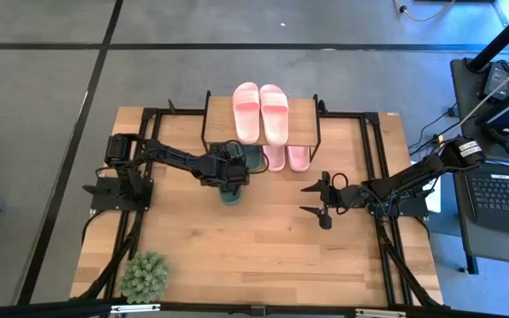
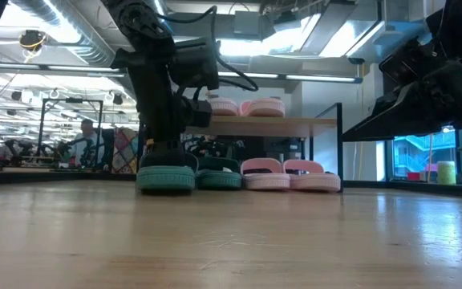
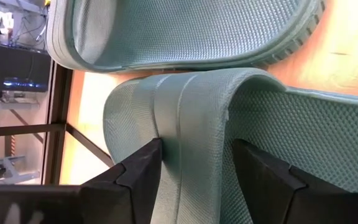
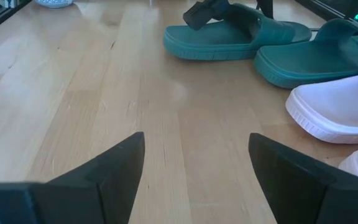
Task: Pick and place slides into the shelf
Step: Put the green slide under the shelf
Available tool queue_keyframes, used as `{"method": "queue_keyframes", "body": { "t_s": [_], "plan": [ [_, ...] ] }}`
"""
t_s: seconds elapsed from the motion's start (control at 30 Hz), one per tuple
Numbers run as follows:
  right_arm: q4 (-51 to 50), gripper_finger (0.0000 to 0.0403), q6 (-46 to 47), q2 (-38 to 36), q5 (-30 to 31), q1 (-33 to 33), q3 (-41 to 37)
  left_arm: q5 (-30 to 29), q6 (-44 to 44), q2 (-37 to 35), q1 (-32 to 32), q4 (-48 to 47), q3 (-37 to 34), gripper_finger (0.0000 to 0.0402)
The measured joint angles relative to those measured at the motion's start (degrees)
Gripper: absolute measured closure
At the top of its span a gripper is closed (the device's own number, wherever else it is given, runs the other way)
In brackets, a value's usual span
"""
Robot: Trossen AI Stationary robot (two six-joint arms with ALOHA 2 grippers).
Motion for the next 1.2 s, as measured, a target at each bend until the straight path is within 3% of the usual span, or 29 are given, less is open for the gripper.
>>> {"method": "queue_keyframes", "body": {
  "t_s": [0.23, 0.5, 0.77, 0.93, 1.2],
  "plan": [
    [0.04, 0.0115, 0.0, 0.0, 0.0, 0.02, 0.0, 0.55, 0.0, -0.55, -0.02, -0.56, 0.0, 0.021],
    [-0.22, 0.0115, -0.02, 0.0, 0.0, 0.0, 0.0, 6.94, -1.42, -4.29, 0.2, -2.16, 0.0, 0.021],
    [-0.55, 0.0115, 0.15, 0.0, 0.0, 0.0, 0.02, 7.23, -1.22, -5.62, 0.17, -3.38, 0.0, 0.021],
    [-0.64, 0.0115, 0.17, 0.0, -0.02, 0.01, 0.02, 11.32, -1.41, -5.64, 0.18, -4.41, 0.0, 0.021],
    [-0.69, 0.0115, 0.17, 0.0, -0.01, 0.0, 0.02, 9.67, -1.46, -5.66, -1.14, -4.59, 0.0, 0.021]
  ]
}}
